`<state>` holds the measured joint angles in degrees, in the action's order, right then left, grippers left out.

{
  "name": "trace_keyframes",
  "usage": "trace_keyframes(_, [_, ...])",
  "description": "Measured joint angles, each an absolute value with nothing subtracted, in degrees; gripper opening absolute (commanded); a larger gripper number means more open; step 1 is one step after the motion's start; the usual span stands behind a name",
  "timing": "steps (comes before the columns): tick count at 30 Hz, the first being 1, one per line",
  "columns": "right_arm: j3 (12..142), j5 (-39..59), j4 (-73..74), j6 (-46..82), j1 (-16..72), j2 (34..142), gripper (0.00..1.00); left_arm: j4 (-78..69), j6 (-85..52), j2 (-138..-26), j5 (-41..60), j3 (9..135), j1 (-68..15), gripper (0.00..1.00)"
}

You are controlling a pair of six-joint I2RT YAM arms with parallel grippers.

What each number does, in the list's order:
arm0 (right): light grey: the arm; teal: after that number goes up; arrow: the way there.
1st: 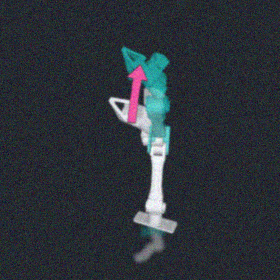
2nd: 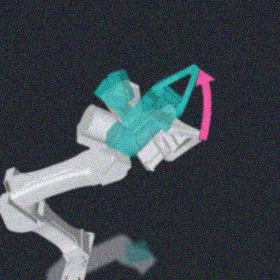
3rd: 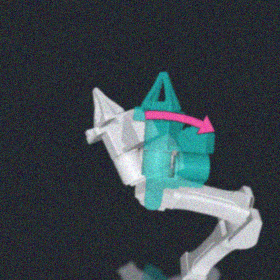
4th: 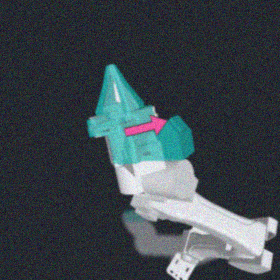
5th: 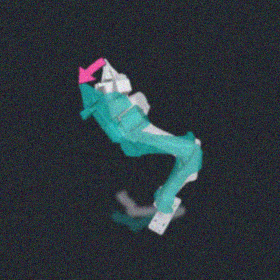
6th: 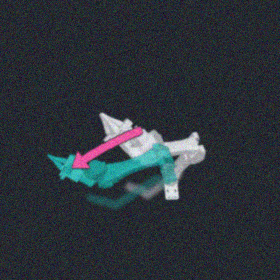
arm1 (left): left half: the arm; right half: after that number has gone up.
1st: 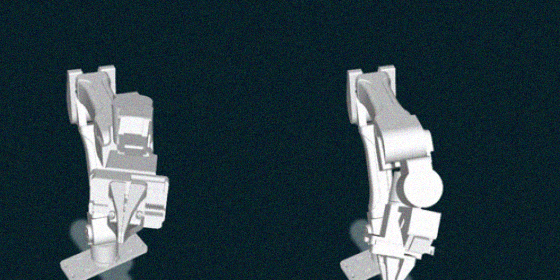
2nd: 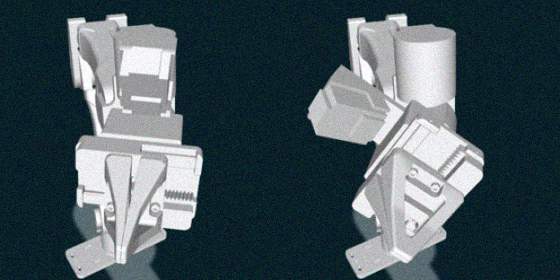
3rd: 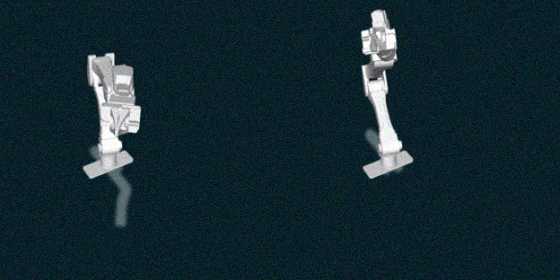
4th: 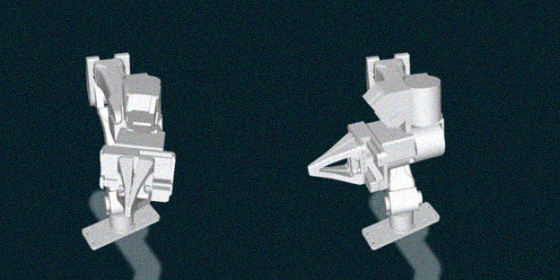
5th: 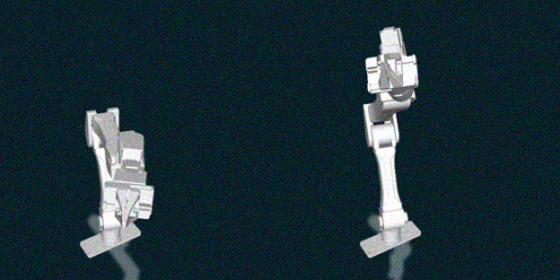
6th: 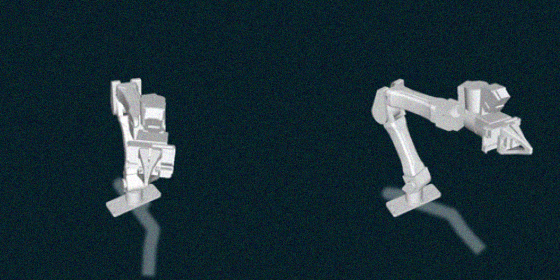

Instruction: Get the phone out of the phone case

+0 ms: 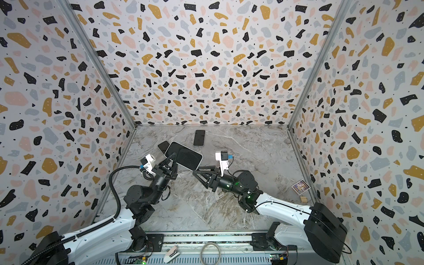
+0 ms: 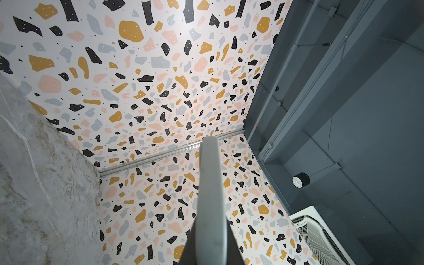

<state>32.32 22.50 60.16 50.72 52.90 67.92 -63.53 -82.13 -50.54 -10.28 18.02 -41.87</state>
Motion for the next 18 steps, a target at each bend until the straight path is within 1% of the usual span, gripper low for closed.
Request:
trace_keyframes(12, [32.3,22.9,61.3,51.5,52.8,68.5,0.39,-63.6,-82.3,-50.5,-10.7,18.0,-42.2,0.0])
trace_keyframes(18, [32.3,23.0,61.3,51.7,52.7,68.8,0.31,-63.6,-82.3,-50.6,-10.6,18.0,-42.2,0.0])
